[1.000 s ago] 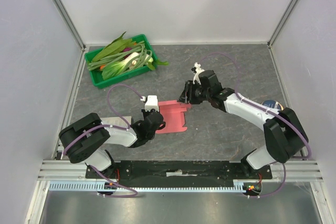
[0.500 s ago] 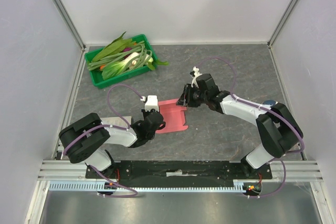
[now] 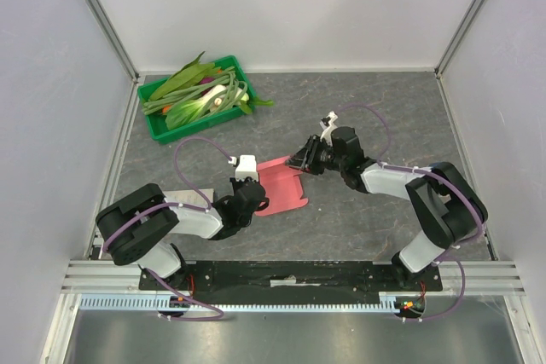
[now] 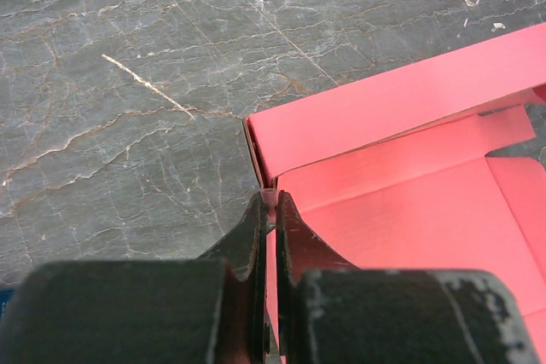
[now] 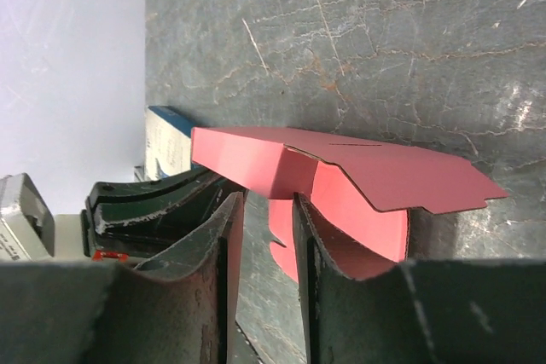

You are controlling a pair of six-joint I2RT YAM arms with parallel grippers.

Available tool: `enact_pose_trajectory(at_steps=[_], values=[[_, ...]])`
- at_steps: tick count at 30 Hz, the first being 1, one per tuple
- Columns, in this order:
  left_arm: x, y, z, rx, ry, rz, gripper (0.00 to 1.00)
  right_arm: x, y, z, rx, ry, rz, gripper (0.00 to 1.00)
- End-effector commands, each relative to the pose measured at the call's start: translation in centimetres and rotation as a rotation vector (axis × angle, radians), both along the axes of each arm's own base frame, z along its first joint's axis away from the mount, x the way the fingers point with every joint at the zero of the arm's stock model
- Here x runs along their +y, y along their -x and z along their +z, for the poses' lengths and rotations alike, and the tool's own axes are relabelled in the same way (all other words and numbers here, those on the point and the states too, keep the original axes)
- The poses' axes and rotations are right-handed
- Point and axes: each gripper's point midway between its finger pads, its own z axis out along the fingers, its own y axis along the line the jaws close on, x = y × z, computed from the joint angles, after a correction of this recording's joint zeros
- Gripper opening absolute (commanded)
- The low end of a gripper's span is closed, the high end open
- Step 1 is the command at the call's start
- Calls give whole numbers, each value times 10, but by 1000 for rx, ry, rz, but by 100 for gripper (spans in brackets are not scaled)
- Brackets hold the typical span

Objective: Fold the paper box

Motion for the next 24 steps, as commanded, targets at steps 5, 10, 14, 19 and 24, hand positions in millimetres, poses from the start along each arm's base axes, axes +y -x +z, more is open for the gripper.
enact_pose_trajectory(at_steps=[5,10,14,19,24], values=[[-3,8,-6,19,7,-14,2,2,-16,15,-37,-72,-15,41],[-4,7,-6,19,7,-17,2,-2,-32,13,-99,66,3,43],[-6,7,-8,23,6,-21,2,-2,-32,7,-99,135,42,44],[-7,8,-8,23,3,-23,2,1,-34,3,-122,221,86,47],[-6,8,-9,24,-1,-22,2,-1,-32,7,-184,356,143,52]])
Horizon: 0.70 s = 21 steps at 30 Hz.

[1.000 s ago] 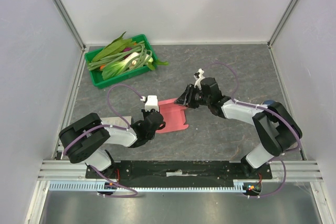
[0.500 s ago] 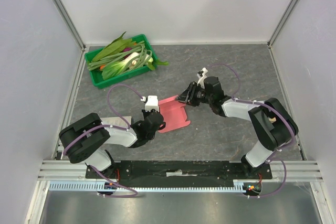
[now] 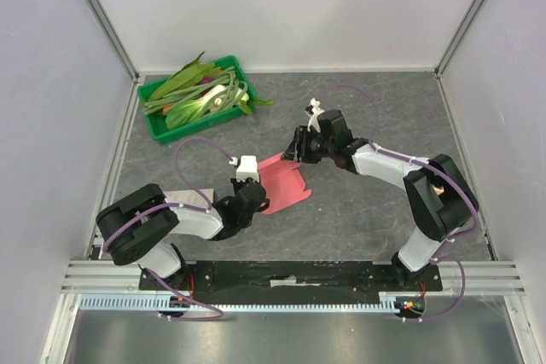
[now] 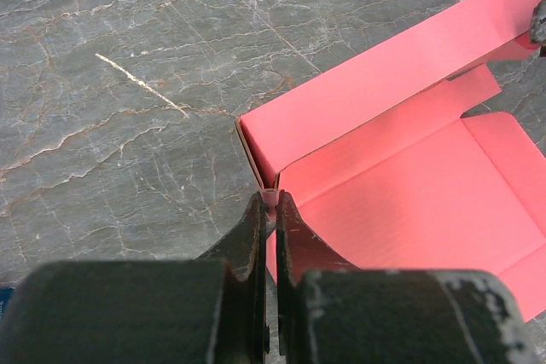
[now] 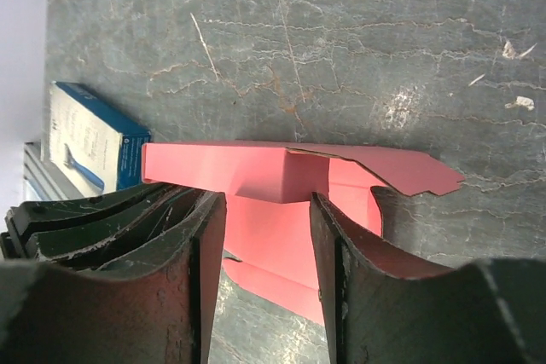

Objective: Fold the paper box

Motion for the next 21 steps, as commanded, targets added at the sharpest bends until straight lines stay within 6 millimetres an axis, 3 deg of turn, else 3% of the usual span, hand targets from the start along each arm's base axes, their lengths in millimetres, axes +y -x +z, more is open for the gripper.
enact_pose_trajectory(at_steps=[1,6,14,21], values=[[-3,5,-9,23,-1,-9,2,-6,-3,7,-84,157,53,52],[-4,5,-8,23,0,-8,2,-15,10,28,-130,208,64,54],[-2,6,-10,29,-4,-1,2,-23,13,29,-138,251,74,55],[-4,5,-8,29,-1,-4,2,-10,19,25,-148,218,89,54]])
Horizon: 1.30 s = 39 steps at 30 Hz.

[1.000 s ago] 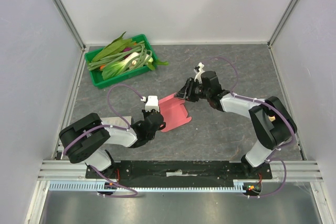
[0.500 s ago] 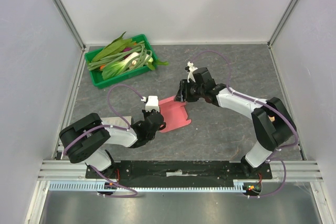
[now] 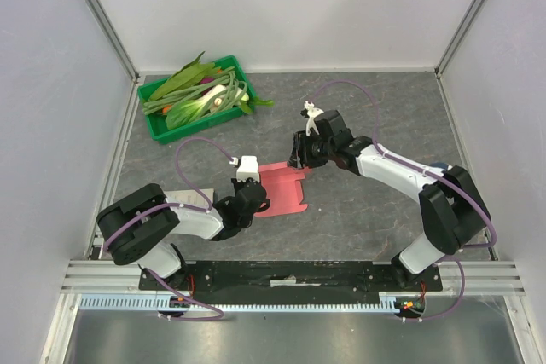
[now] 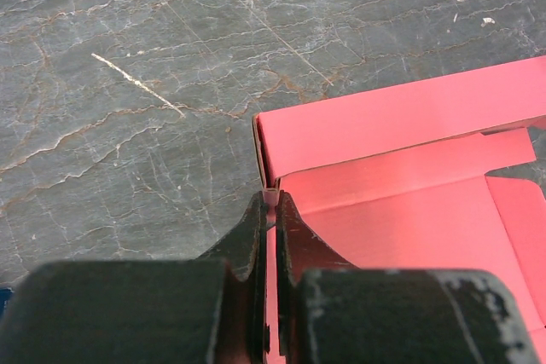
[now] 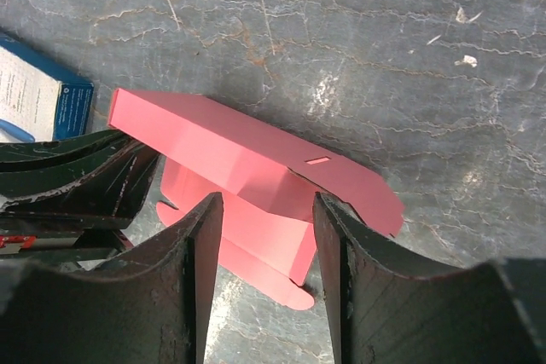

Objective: Fold the paper box

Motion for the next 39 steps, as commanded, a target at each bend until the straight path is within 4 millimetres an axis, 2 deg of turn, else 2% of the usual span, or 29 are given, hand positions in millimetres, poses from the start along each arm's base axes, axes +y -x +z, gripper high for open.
enact_pose_trajectory(at_steps=[1,6,14,16,17,19,21,22,24,25,26,28,29,30,32,33,35,37,39], values=[[-3,5,-8,30,-3,0,2,14,-5,15,-70,-33,22,54],[-1,5,-7,28,-8,1,2,24,-4,4,-27,-63,0,50],[-3,4,-5,24,-4,-3,2,36,-4,5,13,-206,-83,48],[-2,5,-6,25,-8,-2,2,42,-8,14,18,-290,-116,39],[-2,5,-6,24,-8,-5,2,41,-6,8,44,-308,-130,33],[-1,5,-6,25,-10,-3,2,44,-9,13,55,-369,-170,26],[-1,5,-7,25,-11,-4,2,39,-9,9,72,-395,-210,4],[-1,5,-6,23,-10,-4,2,41,-11,13,68,-433,-216,0],[-1,5,-6,23,-11,-5,2,38,-10,7,73,-427,-233,0],[-1,5,-6,23,-13,-5,2,30,-7,-2,86,-400,-261,0],[0,5,-6,22,-14,-5,2,25,-11,1,55,-405,-274,0],[1,5,-5,20,-14,4,2,23,-14,-8,65,-353,-245,0],[1,5,-5,19,-9,10,2,18,-13,-15,44,-292,-192,32],[2,4,-6,19,-15,16,2,12,-9,-22,47,-242,-183,48],[3,4,-5,22,-13,25,2,-4,-3,-16,-20,-179,-174,65],[5,5,-6,24,-15,29,2,-18,-2,-20,-68,-105,-169,67],[6,5,-6,24,-6,37,2,-32,9,-15,-119,-77,-158,68],[6,5,-7,26,-9,39,2,-40,17,-22,-156,-52,-129,68],[5,5,-7,29,-5,39,2,-36,14,-20,-195,-90,-124,63]])
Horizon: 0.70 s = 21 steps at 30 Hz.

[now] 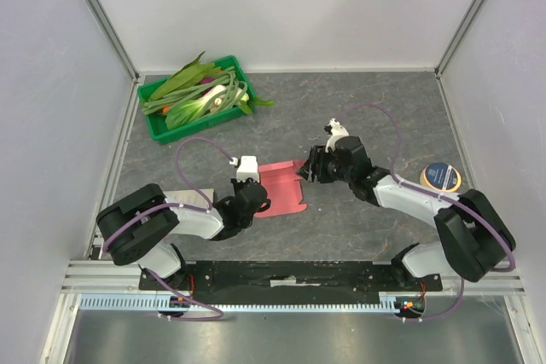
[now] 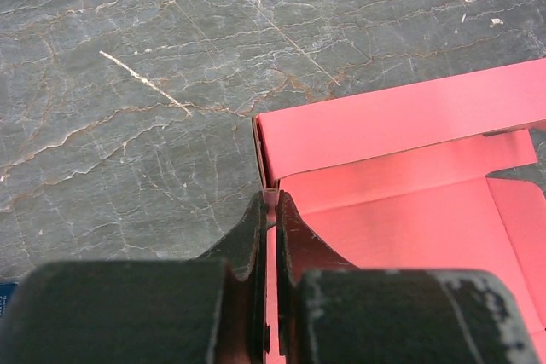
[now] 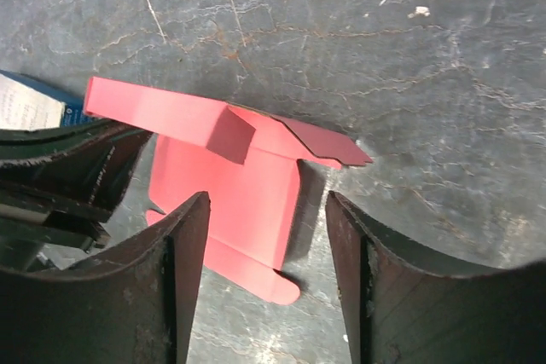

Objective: Fold the paper box

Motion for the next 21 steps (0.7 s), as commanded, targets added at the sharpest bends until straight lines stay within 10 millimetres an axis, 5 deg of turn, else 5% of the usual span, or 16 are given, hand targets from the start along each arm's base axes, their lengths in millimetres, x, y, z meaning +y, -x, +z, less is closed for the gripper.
enact_pose_trajectory(at_steps=[1,2,4,12,21], values=[[2,5,-7,28,3,22,2,-11,0,-16,-102,62,36,60],[2,5,-6,27,6,21,2,-8,0,-20,-89,52,35,48],[2,6,-7,33,3,18,2,-3,-2,-30,-57,23,23,40],[1,7,-9,42,9,12,2,-7,-12,-45,-62,22,-60,50],[-2,6,-9,41,5,5,2,1,-27,-48,-68,-86,-157,45]])
